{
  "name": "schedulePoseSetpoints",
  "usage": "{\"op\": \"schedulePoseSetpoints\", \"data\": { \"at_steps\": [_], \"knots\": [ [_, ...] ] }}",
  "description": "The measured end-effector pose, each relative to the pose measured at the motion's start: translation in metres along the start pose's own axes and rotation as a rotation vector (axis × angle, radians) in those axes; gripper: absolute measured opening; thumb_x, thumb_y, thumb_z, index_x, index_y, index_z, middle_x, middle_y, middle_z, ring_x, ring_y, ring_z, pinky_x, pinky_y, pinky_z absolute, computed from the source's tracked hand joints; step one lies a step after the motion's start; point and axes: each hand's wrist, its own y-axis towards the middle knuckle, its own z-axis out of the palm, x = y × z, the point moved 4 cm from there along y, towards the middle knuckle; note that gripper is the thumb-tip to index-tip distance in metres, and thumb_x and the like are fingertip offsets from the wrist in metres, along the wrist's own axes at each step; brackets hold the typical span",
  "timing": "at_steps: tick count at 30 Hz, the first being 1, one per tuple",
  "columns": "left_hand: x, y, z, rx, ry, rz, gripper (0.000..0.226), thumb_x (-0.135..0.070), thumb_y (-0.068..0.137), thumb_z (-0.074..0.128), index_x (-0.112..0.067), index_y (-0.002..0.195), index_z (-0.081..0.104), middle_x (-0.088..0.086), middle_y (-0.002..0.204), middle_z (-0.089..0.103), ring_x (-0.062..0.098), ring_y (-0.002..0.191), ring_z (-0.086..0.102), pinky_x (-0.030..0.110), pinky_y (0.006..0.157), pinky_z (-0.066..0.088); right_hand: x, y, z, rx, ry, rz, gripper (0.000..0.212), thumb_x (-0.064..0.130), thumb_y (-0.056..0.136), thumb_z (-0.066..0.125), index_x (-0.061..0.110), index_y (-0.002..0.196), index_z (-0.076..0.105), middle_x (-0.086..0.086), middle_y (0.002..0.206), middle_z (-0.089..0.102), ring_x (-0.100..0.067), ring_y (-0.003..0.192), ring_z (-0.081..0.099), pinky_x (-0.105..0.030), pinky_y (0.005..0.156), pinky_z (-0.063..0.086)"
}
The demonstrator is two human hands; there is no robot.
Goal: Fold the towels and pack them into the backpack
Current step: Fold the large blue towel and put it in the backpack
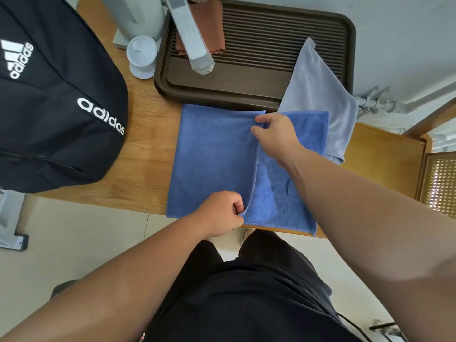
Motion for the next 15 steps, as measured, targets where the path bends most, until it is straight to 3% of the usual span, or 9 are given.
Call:
{"op": "schedulePoseSetpoints", "data": {
  "at_steps": [2, 4, 7, 9, 10, 12, 13, 15],
  "knots": [
    [-0.004, 0.001, 0.004, 0.060, -0.022, -0.020, 0.015, -0.027, 0.082, 0.077, -0.024, 0.083, 0.062, -0.007, 0.075, 0.065, 0.013, 0.072, 0.063, 0.024, 0.063, 0.047, -0.002, -0.002, -0.004, 0.036, -0.075, -0.020, 0.045, 0.021, 0.094, 0.062, 0.013, 0.138, 0.059, 0.009, 0.090, 0.059, -0.012, 0.084, 0.059, -0.021, 0.070, 0.044],
    [-0.002, 0.003, 0.006, 0.071, 0.045, -0.085, 0.029, -0.049, 0.080, 0.075, -0.024, 0.083, 0.060, -0.006, 0.081, 0.065, 0.014, 0.077, 0.062, 0.029, 0.067, 0.051, -0.005, -0.005, -0.002, 0.081, -0.191, -0.034, 0.048, 0.025, 0.094, 0.063, 0.013, 0.139, 0.056, -0.001, 0.113, 0.057, -0.019, 0.099, 0.060, -0.028, 0.080, 0.047],
    [0.002, 0.007, -0.016, -0.241, 0.294, -0.096, 0.031, -0.050, 0.090, 0.063, -0.020, 0.086, 0.055, -0.004, 0.089, 0.060, 0.021, 0.086, 0.058, 0.037, 0.070, 0.049, -0.011, -0.017, 0.009, 0.025, -0.338, -0.107, 0.052, 0.033, 0.091, 0.065, 0.017, 0.139, 0.054, -0.006, 0.139, 0.042, -0.026, 0.119, 0.050, -0.040, 0.097, 0.048],
    [0.003, 0.009, -0.036, -0.492, 0.436, -0.032, 0.032, -0.048, 0.092, 0.060, -0.020, 0.107, 0.057, 0.002, 0.109, 0.058, 0.026, 0.103, 0.055, 0.040, 0.081, 0.046, -0.008, -0.029, 0.019, -0.025, -0.496, -0.249, 0.058, 0.039, 0.088, 0.066, 0.022, 0.142, 0.051, -0.006, 0.147, 0.037, -0.030, 0.131, 0.039, -0.045, 0.105, 0.041],
    [0.007, 0.012, -0.042, -0.534, 0.498, -0.030, 0.046, -0.052, 0.091, 0.059, -0.020, 0.123, 0.054, 0.006, 0.127, 0.054, 0.030, 0.117, 0.050, 0.041, 0.092, 0.044, -0.008, -0.035, 0.026, 0.010, -0.585, -0.305, 0.065, 0.045, 0.087, 0.066, 0.025, 0.146, 0.045, -0.008, 0.154, 0.030, -0.032, 0.139, 0.031, -0.047, 0.110, 0.036],
    [0.021, 0.023, -0.050, -0.435, 0.606, -0.095, 0.088, -0.068, 0.086, 0.055, -0.022, 0.154, 0.025, 0.013, 0.162, 0.020, 0.036, 0.147, 0.023, 0.049, 0.117, 0.024, -0.016, -0.042, 0.043, 0.171, -0.795, -0.338, 0.090, 0.063, 0.083, 0.065, 0.034, 0.157, 0.023, -0.009, 0.167, 0.002, -0.034, 0.153, 0.003, -0.052, 0.121, 0.018],
    [0.028, 0.028, -0.051, -0.350, 0.649, -0.132, 0.106, -0.078, 0.081, 0.053, -0.023, 0.159, 0.007, 0.012, 0.167, -0.002, 0.036, 0.153, 0.004, 0.052, 0.122, 0.012, -0.023, -0.044, 0.051, 0.253, -0.902, -0.321, 0.104, 0.073, 0.078, 0.063, 0.038, 0.159, 0.008, -0.007, 0.168, -0.013, -0.034, 0.154, -0.012, -0.055, 0.123, 0.008],
    [0.041, 0.034, -0.050, -0.235, 0.697, -0.157, 0.129, -0.089, 0.069, 0.053, -0.025, 0.158, -0.016, 0.008, 0.164, -0.028, 0.035, 0.152, -0.019, 0.056, 0.123, 0.001, -0.036, -0.047, 0.061, 0.340, -1.043, -0.279, 0.125, 0.087, 0.067, 0.060, 0.041, 0.156, -0.014, -0.005, 0.163, -0.031, -0.036, 0.149, -0.028, -0.062, 0.121, -0.004]
  ]
}}
